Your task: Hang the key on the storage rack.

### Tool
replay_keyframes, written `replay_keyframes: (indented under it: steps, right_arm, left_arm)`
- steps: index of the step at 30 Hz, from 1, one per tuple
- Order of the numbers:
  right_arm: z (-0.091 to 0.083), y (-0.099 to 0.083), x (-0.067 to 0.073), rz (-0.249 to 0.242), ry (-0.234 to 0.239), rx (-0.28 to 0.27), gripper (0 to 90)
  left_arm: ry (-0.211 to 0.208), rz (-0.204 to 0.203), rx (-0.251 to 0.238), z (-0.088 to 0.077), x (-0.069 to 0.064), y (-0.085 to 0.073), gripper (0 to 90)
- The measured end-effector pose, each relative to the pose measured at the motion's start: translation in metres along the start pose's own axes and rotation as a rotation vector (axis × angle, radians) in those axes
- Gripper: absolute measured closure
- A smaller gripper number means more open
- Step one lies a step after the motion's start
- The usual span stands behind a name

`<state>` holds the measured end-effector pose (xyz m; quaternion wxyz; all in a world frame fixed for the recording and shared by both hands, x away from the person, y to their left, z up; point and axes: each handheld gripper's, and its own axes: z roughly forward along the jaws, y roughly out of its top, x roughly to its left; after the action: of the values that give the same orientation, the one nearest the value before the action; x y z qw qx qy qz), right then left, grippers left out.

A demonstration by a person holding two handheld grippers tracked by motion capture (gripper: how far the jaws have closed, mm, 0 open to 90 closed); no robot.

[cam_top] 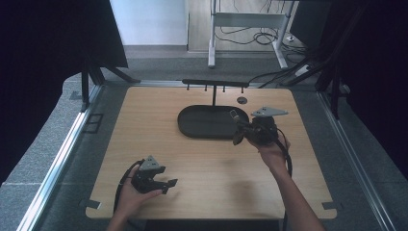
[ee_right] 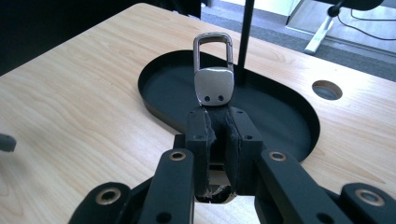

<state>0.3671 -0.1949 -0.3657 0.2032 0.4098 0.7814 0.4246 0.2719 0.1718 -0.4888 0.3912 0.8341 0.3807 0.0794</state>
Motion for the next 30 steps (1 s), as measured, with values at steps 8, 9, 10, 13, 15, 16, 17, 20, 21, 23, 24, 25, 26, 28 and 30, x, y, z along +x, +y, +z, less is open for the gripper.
replay_keyframes:
  steps: [8, 9, 10, 13, 15, 16, 17, 20, 21, 23, 24, 25, 26, 28, 30]
  right_arm:
    - [0.005, 0.002, -0.008, 0.022, -0.021, -0.011, 80.7]
    - [0.005, 0.002, -0.008, 0.022, -0.021, -0.011, 80.7]
    - [0.005, 0.002, -0.009, 0.026, -0.023, -0.013, 80.7]
    - [0.008, 0.003, -0.012, 0.031, -0.034, -0.017, 80.7]
    - [0.009, 0.004, -0.014, 0.037, -0.04, -0.017, 80.7]
    - [0.01, 0.004, -0.015, 0.039, -0.044, -0.017, 80.7]
    - [0.01, 0.003, -0.016, 0.043, -0.048, -0.018, 80.8]
    - [0.012, 0.004, -0.021, 0.055, -0.057, -0.021, 80.7]
    - [0.014, 0.004, -0.023, 0.059, -0.065, -0.022, 80.7]
    - [0.014, 0.004, -0.024, 0.064, -0.069, -0.02, 80.7]
    - [0.015, 0.005, -0.026, 0.066, -0.073, -0.019, 80.7]
    - [0.015, 0.005, -0.027, 0.07, -0.076, -0.017, 80.7]
    - [0.016, 0.006, -0.029, 0.077, -0.08, -0.02, 80.7]
    - [0.016, 0.007, -0.03, 0.077, -0.082, -0.02, 80.7]
    - [0.018, 0.008, -0.031, 0.079, -0.087, -0.021, 80.7]
  left_arm:
    - [-0.001, -0.002, -0.001, 0.0, 0.0, 0.0, 28.9]
    - [-0.001, -0.001, -0.001, 0.0, 0.0, 0.0, 28.9]
    - [-0.001, -0.002, -0.002, 0.0, 0.0, 0.0, 28.9]
    - [-0.001, -0.002, -0.003, 0.0, 0.0, 0.0, 28.9]
    - [-0.001, -0.002, -0.003, 0.0, 0.0, 0.0, 28.9]
    - [-0.002, -0.001, -0.002, 0.0, 0.0, 0.0, 28.9]
    - [-0.002, 0.0, 0.0, 0.0, 0.0, 0.0, 28.9]
    - [-0.002, -0.003, 0.002, 0.001, 0.0, 0.0, 28.9]
    - [-0.003, -0.003, 0.002, 0.001, 0.0, 0.0, 28.9]
    - [-0.004, -0.002, 0.003, 0.001, 0.0, 0.0, 28.9]
    - [-0.004, -0.002, 0.003, 0.001, 0.0, 0.0, 28.9]
    - [-0.003, -0.002, 0.003, 0.001, 0.0, 0.0, 28.9]
    - [-0.003, -0.003, 0.003, 0.001, 0.0, 0.0, 28.9]
    - [-0.003, -0.003, 0.002, 0.001, 0.0, 0.0, 28.9]
    - [-0.003, -0.001, 0.002, 0.001, 0.0, 0.0, 28.9]
